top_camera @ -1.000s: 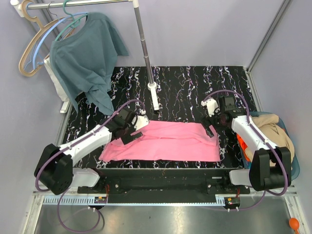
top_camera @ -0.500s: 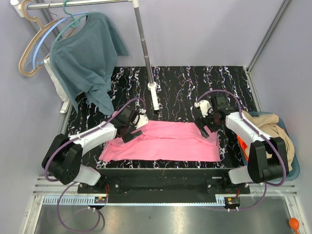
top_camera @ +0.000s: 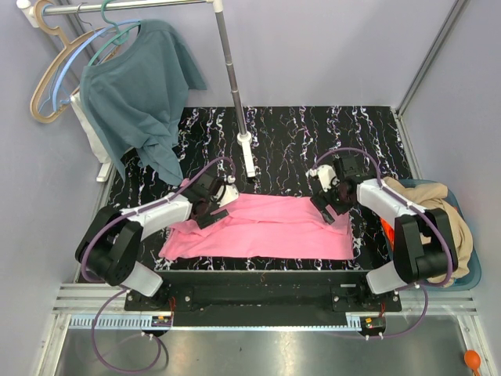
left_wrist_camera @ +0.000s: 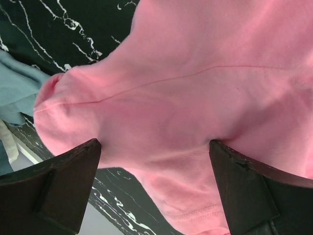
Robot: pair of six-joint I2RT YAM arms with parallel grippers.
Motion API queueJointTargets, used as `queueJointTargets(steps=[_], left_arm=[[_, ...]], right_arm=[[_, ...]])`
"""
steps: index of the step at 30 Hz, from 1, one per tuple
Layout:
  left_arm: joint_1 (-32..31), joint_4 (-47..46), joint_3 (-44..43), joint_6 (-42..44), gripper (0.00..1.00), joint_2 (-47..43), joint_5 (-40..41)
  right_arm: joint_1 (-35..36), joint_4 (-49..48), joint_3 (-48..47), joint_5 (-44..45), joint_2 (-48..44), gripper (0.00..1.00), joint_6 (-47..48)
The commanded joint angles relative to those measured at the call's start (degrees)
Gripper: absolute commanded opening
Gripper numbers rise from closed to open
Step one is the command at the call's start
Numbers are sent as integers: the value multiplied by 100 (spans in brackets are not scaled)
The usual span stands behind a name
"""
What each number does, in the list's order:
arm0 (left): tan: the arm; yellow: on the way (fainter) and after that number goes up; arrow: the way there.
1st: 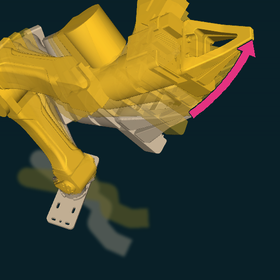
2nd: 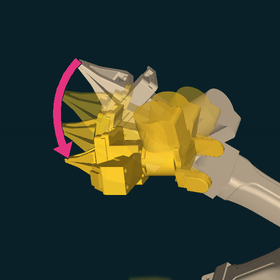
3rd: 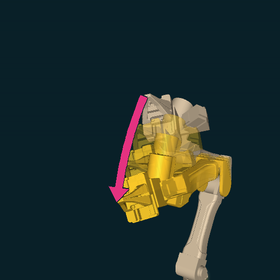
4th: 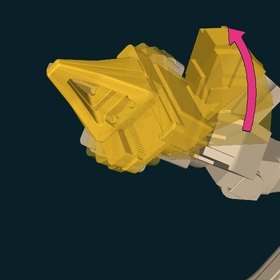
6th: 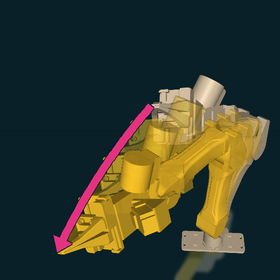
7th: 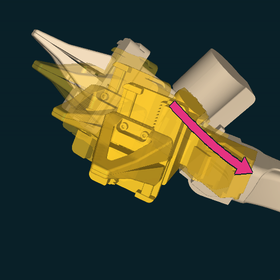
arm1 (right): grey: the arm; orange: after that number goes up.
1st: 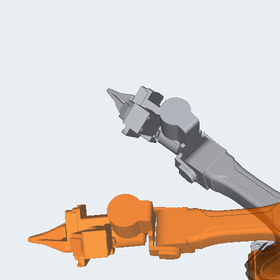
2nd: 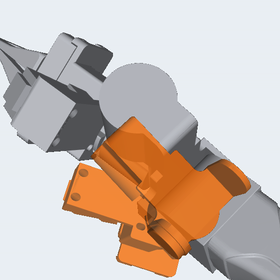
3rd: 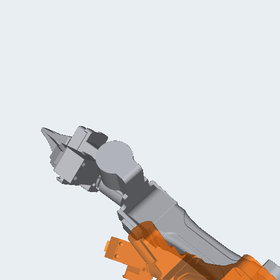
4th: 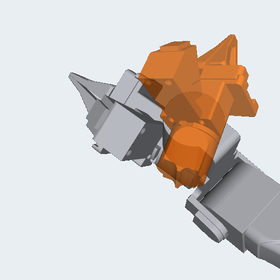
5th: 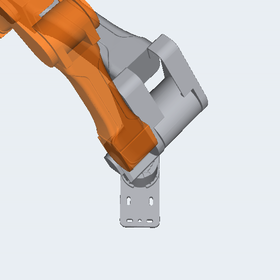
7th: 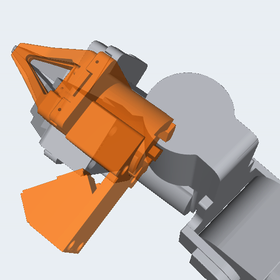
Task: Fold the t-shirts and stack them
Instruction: Fold the tshirt
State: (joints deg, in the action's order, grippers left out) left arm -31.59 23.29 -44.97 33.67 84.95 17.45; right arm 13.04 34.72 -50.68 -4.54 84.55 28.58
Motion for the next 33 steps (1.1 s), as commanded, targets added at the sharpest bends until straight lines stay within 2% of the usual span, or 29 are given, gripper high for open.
queueJointTargets(steps=[1,18,33], left_arm=[[30,-272,-3,96,99,180,127],[4,158,-38,175,99,373,-110],[-848,343,-969,271,99,1295,-392]], right_arm=[[59,-387,110,321,263,100,174],[59,-879,312,963,852,100,491],[50,-774,743,937,439,100,456]])
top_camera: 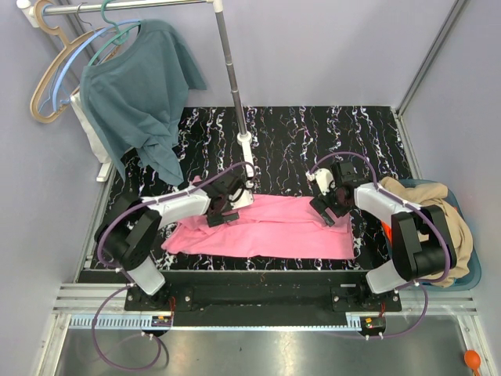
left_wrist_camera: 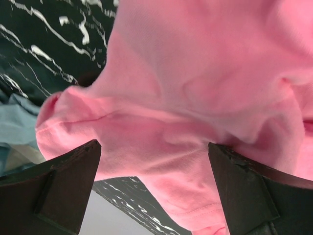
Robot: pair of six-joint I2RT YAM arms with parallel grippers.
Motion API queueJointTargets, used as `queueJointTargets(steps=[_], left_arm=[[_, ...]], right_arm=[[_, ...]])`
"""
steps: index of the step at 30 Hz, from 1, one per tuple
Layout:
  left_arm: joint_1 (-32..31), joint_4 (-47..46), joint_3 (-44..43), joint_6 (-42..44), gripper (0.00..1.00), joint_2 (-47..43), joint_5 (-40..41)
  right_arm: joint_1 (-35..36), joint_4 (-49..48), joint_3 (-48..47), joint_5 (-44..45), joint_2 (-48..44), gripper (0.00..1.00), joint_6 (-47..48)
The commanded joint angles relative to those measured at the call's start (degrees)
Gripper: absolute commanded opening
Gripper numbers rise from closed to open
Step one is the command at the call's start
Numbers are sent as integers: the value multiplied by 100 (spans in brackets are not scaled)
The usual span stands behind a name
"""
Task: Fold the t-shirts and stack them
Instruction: Fold the tshirt
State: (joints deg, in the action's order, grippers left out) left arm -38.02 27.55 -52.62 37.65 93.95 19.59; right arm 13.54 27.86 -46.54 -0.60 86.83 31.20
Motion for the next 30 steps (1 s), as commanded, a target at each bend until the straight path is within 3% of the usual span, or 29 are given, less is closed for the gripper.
queueJointTargets(steps=[1,12,30], left_arm=[[-241,-74,-257,-100,99,439,-606],[-803,-48,-1074,111,99,1142,-808],[-918,-302,-3052,1034,99,2347,-1687]], right_arm=[[8,-87,356,535,212,100,193],[131,62,550,253,107,100,0],[588,-44,1200,183,-87,100,500]])
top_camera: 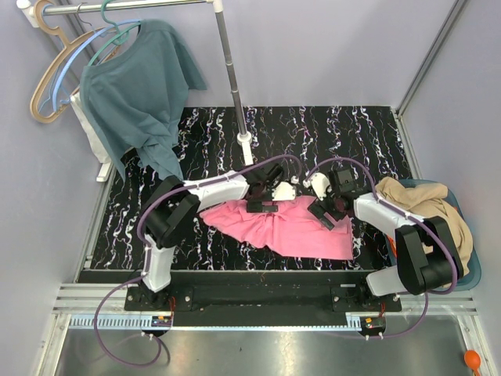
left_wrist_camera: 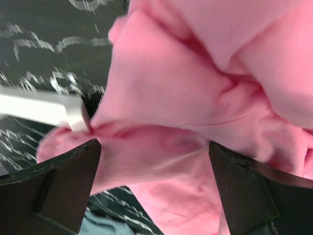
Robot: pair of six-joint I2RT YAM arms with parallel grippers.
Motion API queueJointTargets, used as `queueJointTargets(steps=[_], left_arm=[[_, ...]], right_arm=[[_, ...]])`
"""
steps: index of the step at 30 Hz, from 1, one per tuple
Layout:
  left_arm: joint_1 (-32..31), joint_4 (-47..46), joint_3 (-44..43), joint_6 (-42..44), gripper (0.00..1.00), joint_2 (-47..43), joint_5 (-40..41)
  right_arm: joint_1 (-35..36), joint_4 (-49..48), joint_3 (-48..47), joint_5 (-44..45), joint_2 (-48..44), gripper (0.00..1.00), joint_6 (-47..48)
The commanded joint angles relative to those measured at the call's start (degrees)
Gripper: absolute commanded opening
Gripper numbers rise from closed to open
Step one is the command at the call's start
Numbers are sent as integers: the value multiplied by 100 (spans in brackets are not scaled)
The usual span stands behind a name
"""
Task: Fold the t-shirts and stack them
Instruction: Fold the tshirt
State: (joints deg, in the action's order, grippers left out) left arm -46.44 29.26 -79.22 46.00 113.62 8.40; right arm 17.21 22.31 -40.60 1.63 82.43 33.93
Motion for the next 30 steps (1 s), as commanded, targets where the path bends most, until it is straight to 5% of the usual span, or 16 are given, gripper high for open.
queueJointTargets(steps=[1,30], left_arm=[[-76,-543,-445,260,99,415,-542],[346,-2099,-4373,1490,99,3112,-998]], right_arm=[[256,520,632,-40,352,100,254],[1144,1215,843,-356,-105,100,790]])
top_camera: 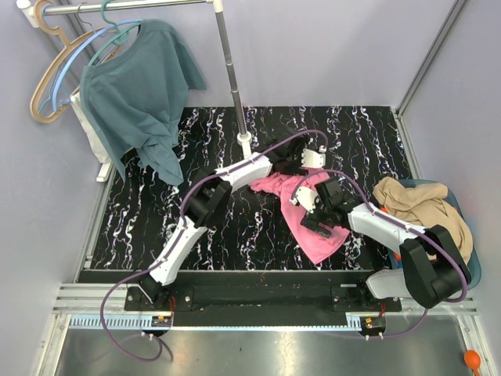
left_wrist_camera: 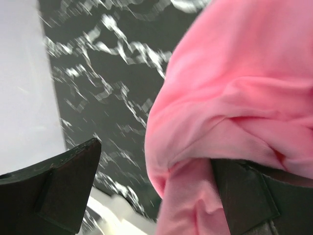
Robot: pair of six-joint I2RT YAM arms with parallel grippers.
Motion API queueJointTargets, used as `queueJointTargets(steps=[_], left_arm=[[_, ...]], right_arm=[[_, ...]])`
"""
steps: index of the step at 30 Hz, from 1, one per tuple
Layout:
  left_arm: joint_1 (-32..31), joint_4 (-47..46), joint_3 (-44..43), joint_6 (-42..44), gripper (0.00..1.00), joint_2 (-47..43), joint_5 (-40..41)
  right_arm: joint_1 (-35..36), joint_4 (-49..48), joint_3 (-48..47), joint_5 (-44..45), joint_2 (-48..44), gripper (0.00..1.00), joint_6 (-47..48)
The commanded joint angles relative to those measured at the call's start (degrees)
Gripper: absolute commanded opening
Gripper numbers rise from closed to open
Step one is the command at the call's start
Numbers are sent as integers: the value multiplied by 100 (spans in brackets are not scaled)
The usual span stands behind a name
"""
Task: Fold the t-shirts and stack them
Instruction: Fold the tshirt
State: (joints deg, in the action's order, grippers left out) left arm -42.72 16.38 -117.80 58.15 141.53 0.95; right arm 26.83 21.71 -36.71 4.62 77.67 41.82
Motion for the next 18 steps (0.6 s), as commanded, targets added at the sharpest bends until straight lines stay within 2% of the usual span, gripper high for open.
queueJointTargets(steps=[1,14,18], left_arm=[[-17,-838,-629,363,99,444,-271],[202,-1874,-1254,1742,99,1341,-613],[290,-1946,-1534,2147,99,1639,-806]], right_arm=[[200,1265,463,-656,363,100,1],[253,1300,-64,-647,679,100,72],[323,1309,-284,-691,907,100,54]])
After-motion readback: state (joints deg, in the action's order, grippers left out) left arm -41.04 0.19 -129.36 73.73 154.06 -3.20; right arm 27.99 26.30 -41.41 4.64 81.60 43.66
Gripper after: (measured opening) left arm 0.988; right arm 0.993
